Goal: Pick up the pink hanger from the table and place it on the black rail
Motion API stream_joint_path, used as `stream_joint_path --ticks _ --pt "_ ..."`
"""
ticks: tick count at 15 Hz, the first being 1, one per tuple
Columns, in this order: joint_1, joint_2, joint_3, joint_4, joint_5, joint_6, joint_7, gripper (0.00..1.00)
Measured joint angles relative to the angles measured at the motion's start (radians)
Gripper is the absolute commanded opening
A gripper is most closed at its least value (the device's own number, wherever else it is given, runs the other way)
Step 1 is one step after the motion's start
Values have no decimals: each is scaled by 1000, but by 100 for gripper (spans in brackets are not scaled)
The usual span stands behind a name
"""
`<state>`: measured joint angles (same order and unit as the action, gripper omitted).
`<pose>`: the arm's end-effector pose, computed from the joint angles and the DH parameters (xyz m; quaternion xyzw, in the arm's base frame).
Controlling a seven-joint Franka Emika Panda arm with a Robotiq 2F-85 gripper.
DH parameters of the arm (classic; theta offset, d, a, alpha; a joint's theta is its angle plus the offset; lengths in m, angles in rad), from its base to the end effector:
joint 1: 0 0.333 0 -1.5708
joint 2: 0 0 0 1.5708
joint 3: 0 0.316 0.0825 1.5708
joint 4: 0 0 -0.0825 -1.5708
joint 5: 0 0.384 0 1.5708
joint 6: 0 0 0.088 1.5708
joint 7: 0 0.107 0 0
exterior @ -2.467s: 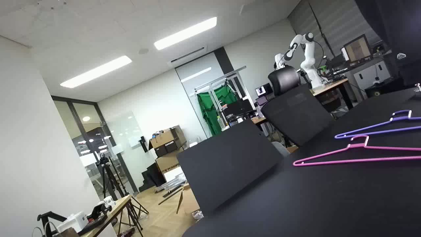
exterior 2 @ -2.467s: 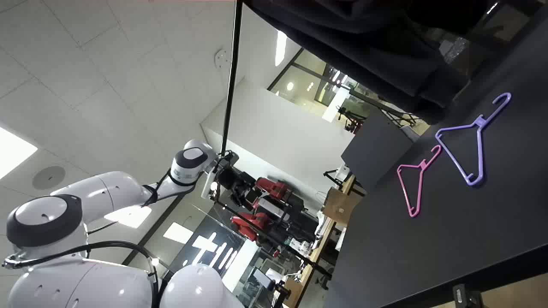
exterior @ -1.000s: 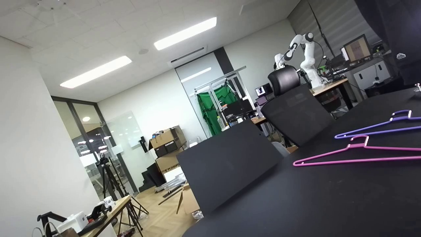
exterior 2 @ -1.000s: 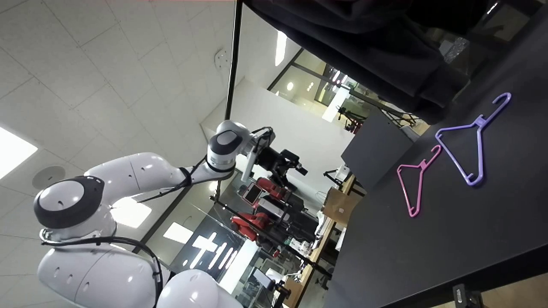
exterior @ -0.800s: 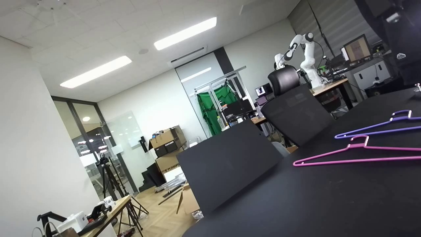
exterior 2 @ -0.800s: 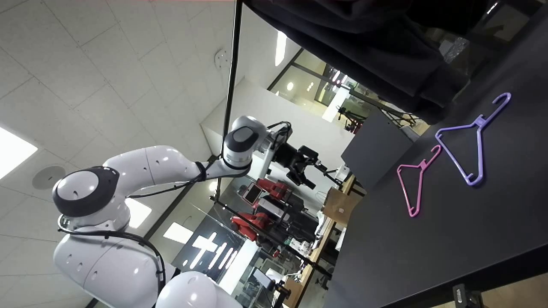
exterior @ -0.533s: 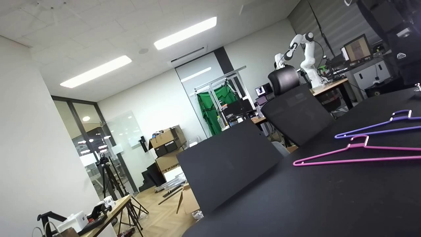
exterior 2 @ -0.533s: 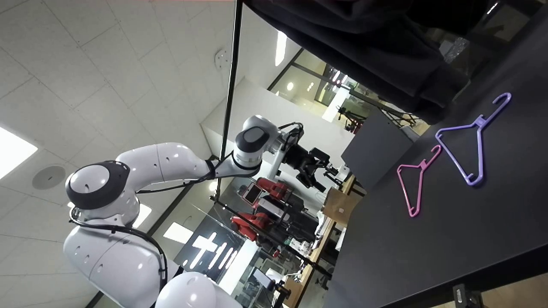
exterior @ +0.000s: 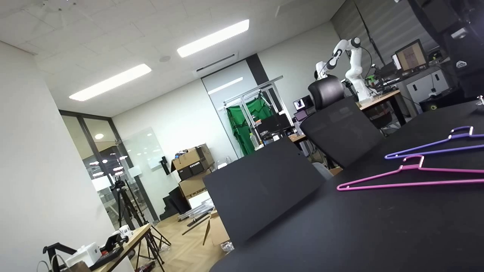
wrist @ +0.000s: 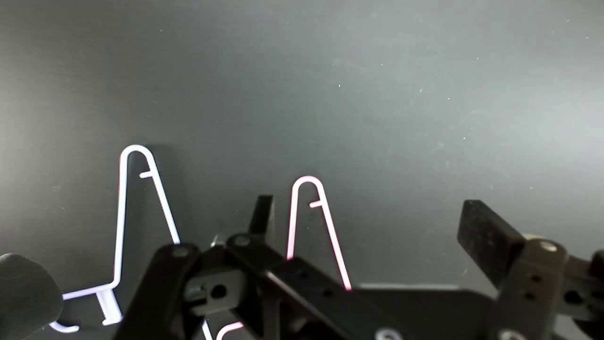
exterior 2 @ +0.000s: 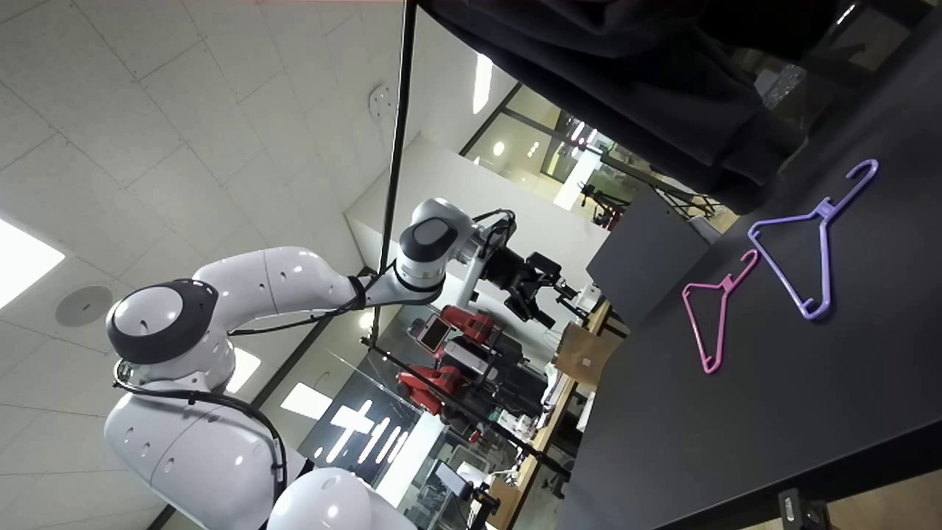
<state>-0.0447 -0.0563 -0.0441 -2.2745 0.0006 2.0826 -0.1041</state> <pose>0.4914 -0.0438 0.3694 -0.9977 -0.0076 0.0673 0.0080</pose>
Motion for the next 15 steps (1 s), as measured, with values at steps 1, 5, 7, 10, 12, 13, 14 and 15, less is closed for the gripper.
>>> stream_joint_path --ticks 1,5,7,10,12,13,14,15 --pt "0 1 0 -1 0 2 -1 100" --pt "-9 75 -10 -4 25 123 3 100" --pt "-16 147 -17 -4 58 219 3 100" --pt "-26 264 -18 -1 103 370 3 100" --pt "-28 330 -18 6 109 450 7 100" --pt "-28 360 -18 10 109 487 13 100" --pt "-28 387 -19 14 108 526 24 100" --pt "-29 412 -20 17 108 565 37 100"
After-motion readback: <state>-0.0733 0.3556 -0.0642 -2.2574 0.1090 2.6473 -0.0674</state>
